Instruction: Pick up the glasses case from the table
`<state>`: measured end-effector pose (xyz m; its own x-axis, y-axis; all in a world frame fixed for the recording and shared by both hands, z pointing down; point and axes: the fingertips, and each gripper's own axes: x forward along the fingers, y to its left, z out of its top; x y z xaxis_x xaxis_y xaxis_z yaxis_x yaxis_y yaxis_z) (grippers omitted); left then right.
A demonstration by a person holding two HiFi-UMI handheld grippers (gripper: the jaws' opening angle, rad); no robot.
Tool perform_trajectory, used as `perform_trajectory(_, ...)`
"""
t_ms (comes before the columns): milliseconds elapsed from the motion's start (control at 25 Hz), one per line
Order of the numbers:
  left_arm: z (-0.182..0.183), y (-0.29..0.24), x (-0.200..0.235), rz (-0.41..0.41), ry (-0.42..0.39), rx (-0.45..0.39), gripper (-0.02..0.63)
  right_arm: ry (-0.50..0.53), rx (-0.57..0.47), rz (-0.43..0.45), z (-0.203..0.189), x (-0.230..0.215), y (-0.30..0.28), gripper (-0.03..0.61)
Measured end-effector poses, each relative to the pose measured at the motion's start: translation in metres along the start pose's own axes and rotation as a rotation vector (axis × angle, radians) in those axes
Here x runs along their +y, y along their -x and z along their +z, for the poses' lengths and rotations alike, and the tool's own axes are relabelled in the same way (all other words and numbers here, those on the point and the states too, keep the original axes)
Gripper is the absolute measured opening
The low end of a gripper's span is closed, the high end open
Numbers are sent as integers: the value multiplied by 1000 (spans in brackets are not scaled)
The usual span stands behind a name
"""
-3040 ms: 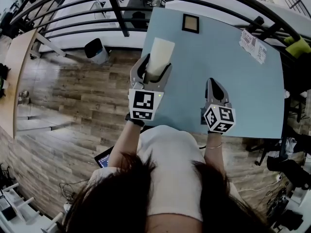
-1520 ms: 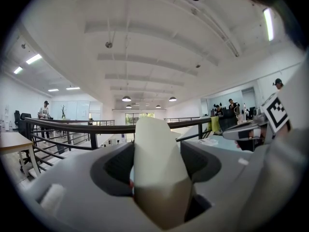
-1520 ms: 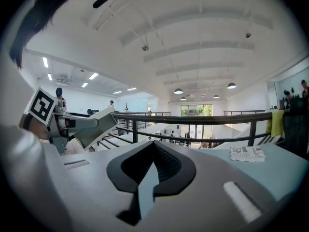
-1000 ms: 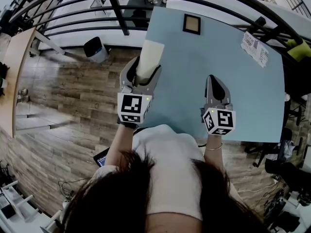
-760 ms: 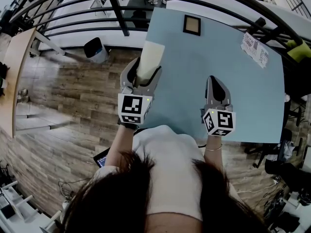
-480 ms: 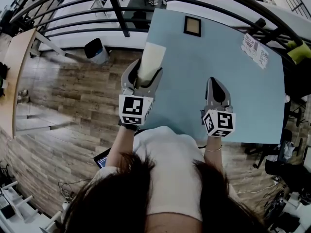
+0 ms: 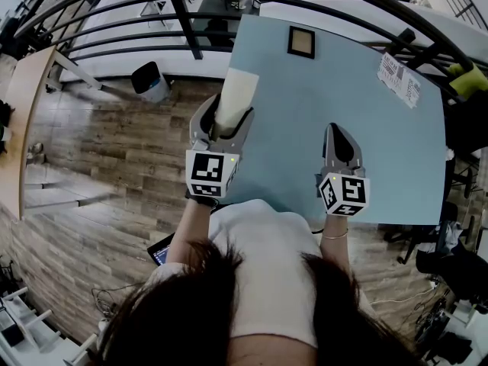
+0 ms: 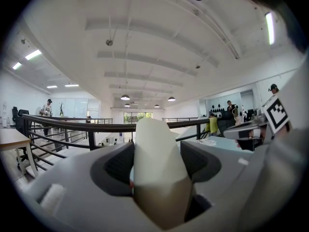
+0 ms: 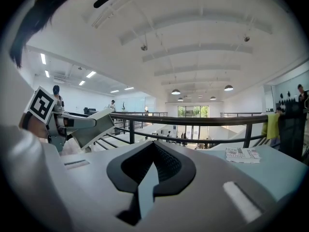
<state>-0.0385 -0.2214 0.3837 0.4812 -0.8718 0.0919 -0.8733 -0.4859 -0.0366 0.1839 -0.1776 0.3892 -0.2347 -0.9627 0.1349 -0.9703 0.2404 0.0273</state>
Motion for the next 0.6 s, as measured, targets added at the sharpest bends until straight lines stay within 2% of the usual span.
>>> perform_trajectory(600, -6, 1, 5, 14, -11, 6, 351, 6, 4, 8, -1, 0, 0, 2)
